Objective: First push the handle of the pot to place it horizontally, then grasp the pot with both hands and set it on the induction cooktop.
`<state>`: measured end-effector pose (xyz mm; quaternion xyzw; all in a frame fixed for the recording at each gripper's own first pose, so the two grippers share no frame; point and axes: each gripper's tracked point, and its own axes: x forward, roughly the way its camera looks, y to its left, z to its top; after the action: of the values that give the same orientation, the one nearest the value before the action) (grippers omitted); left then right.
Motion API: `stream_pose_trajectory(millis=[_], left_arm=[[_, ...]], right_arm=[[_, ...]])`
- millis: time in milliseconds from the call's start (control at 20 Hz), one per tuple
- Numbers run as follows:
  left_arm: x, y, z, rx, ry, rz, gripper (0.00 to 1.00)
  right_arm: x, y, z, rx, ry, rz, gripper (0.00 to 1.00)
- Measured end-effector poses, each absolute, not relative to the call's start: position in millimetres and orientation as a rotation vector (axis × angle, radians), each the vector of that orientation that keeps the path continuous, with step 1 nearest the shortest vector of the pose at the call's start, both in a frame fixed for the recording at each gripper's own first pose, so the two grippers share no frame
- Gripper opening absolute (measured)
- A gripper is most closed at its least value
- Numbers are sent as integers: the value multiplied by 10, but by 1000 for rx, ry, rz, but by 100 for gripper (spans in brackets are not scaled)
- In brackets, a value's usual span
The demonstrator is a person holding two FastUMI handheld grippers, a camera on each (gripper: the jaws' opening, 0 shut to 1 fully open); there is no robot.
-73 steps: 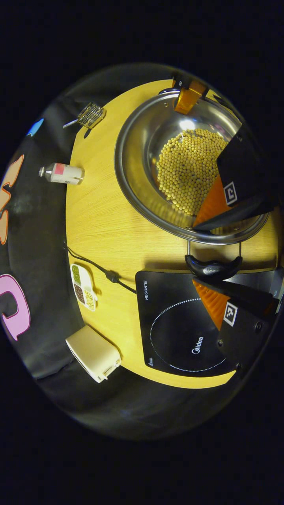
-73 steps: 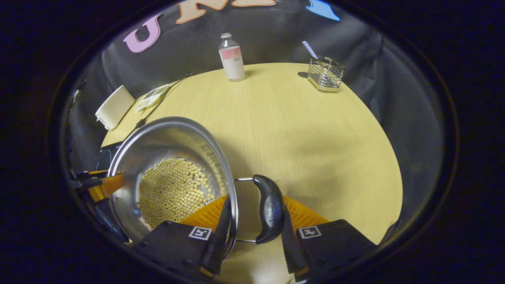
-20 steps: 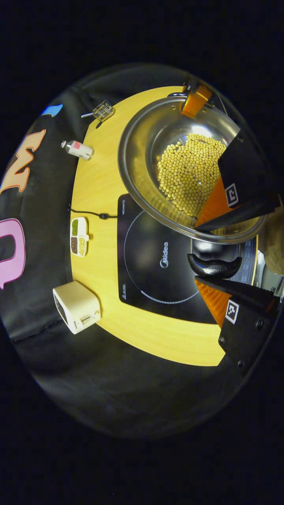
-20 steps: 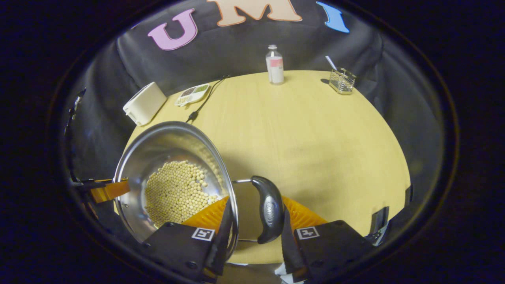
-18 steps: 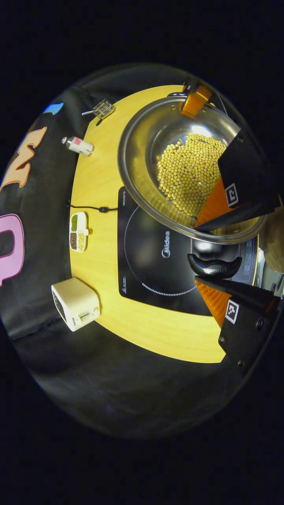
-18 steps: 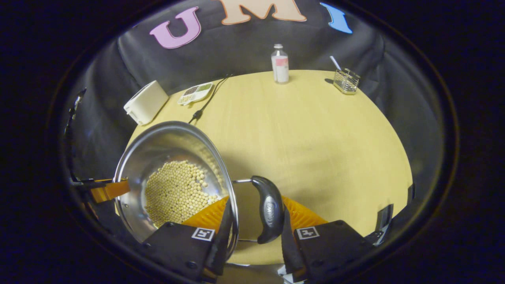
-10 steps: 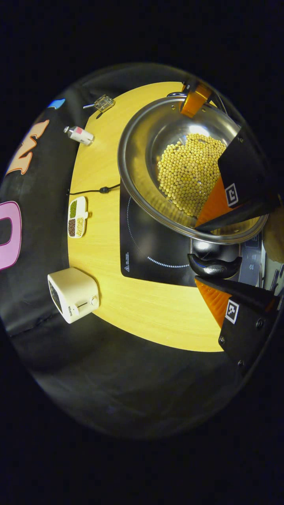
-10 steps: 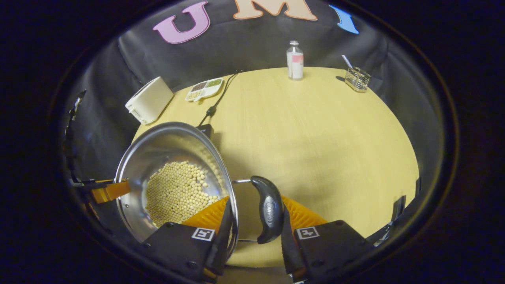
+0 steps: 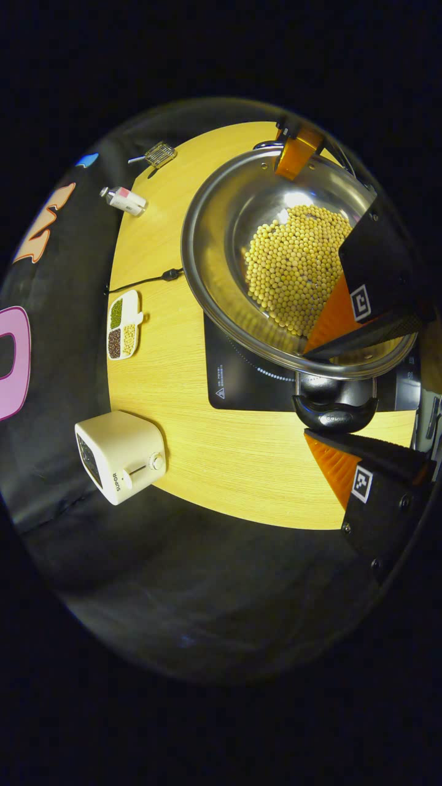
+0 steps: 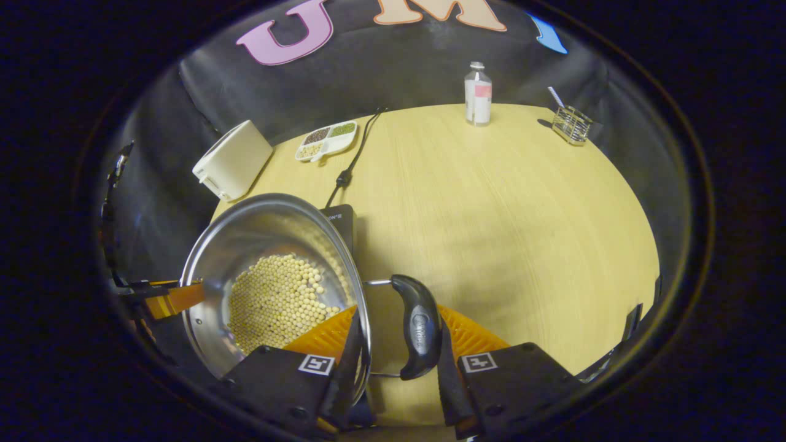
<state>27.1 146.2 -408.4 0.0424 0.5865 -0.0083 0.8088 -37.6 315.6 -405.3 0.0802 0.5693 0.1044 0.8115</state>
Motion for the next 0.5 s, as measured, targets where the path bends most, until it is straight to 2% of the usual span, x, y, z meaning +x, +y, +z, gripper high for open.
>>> stream_pose_trajectory(millis=[50,150,200,250,500], left_arm=[[334,1480,-4091,91,1249,-22,71],[434,1522,-4120,97,1252,-29,70],[486,1554,-4124,100,1251,-33,70],[540,1572,-4139,100,1252,-36,70],[691,1664,-4172,105,1255,-56,71]], right_arm=[[-337,3196,-4055,170,1215,220,65],[-284,3265,-4063,174,1222,211,54],[-258,3317,-4121,180,1228,205,55],[-247,3341,-4070,185,1229,202,60],[-186,3465,-4058,194,1230,190,60]])
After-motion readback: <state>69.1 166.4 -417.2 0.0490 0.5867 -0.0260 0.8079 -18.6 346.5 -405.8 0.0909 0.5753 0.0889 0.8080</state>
